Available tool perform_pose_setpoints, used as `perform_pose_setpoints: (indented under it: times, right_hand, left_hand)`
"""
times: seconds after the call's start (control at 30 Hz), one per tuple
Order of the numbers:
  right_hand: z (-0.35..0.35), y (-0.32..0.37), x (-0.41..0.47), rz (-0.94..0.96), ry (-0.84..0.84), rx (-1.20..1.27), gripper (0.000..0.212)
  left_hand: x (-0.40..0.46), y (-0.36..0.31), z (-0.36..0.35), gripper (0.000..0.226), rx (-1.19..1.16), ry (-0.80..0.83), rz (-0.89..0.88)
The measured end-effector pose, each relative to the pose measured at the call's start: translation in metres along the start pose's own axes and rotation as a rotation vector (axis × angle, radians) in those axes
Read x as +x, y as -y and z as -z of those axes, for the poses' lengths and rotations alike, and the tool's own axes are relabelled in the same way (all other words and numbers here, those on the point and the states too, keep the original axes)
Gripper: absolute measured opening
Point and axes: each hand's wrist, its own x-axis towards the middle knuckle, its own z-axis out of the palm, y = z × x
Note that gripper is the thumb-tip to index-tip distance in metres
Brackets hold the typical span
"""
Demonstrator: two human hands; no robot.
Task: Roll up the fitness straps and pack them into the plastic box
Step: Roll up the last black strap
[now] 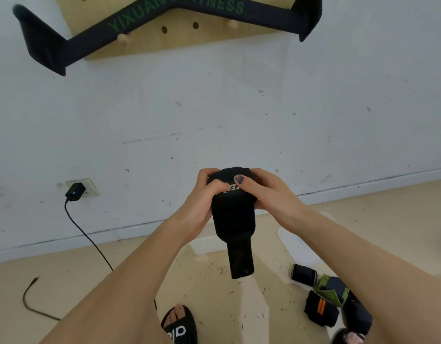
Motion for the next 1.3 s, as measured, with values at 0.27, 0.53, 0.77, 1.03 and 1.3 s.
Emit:
perform_pose_setpoints:
  times: [0.27, 0.53, 0.77, 1.03, 1.3]
  right_hand:
    - [0.000, 0.000, -0.002, 0.107, -0.017, -0.004, 0.031]
    - [0.005, 0.000, -0.002, -0.033, 0.079, 0.061, 0.041]
    - [0.005, 0.001, -0.005, -0.176, 0.097, 0.013, 0.077]
    - [-0.003, 0.002, -0.021, -0.393, 0.180, 0.053, 0.078]
    - [-0.008, 0.023, -0.030, -0.077, 0.008, 0.158, 0.022]
  left_hand:
    - [0.000, -0.001, 0.001, 0.032, -0.118, 0.015, 0.062]
    - [0.001, 0.000, 0.004, 0.021, -0.028, 0.003, -0.025]
    - [0.005, -0.001, 0.006, 0.023, -0.096, -0.084, -0.069]
    - [0.012, -0.002, 0.024, 0.022, -0.096, -0.161, -0.094]
    - [0.014, 0.004, 0.032, 0.031, -0.105, -0.070, -0.048]
